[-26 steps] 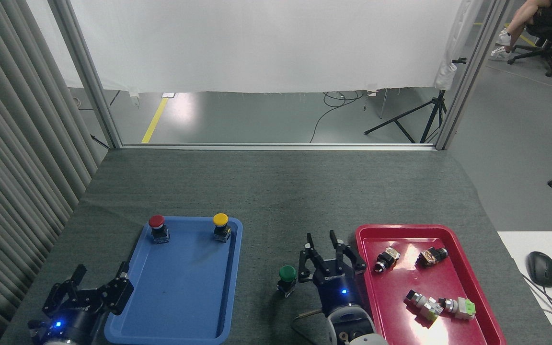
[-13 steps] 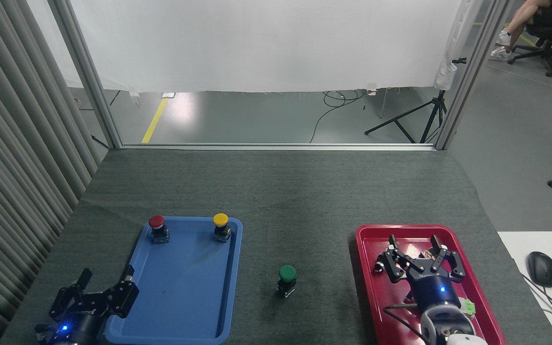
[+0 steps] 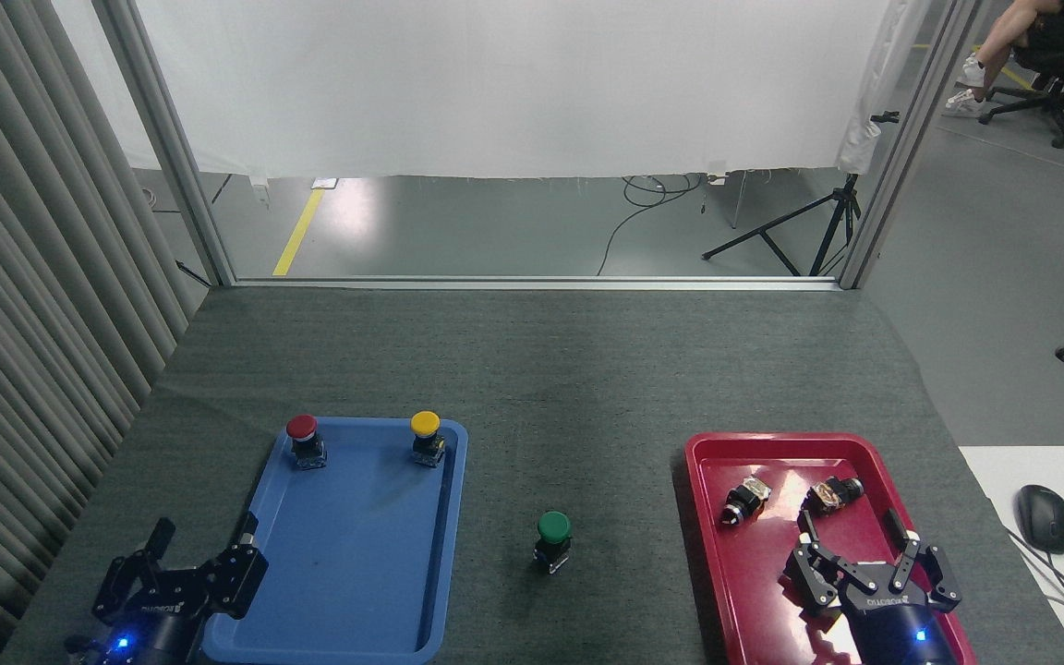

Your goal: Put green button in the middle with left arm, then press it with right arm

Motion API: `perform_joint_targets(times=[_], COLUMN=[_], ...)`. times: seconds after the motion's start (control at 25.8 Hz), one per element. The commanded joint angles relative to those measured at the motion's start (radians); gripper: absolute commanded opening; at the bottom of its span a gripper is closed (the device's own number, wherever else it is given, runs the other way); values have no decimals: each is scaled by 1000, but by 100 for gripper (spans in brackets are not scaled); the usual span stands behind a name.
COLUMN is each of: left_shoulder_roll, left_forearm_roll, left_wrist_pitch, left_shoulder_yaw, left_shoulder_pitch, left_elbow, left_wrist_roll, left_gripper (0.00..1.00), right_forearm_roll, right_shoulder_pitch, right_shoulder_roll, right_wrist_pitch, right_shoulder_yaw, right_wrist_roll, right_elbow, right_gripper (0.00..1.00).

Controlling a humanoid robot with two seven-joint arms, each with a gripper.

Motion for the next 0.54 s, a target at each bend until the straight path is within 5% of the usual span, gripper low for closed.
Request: perform_joint_targets(times=[0.0, 0.5], left_shoulder_roll=[-1, -5], left_forearm_roll=[1, -1], left_wrist_pitch=[0, 0], left_shoulder_yaw=[0, -6], left_shoulder_pitch=[3, -9], left_elbow=[-9, -6], left_wrist_roll=[0, -12], left_gripper=[100, 100], right_forearm_roll=[-3, -6], right_shoulder_pitch=[88, 129], right_shoulder_roll=[5, 6], right_wrist_pitch=[5, 3], right_shoulder_yaw=[0, -3], right_wrist_roll=[0, 1], right_elbow=[-95, -133], right_gripper=[100, 100])
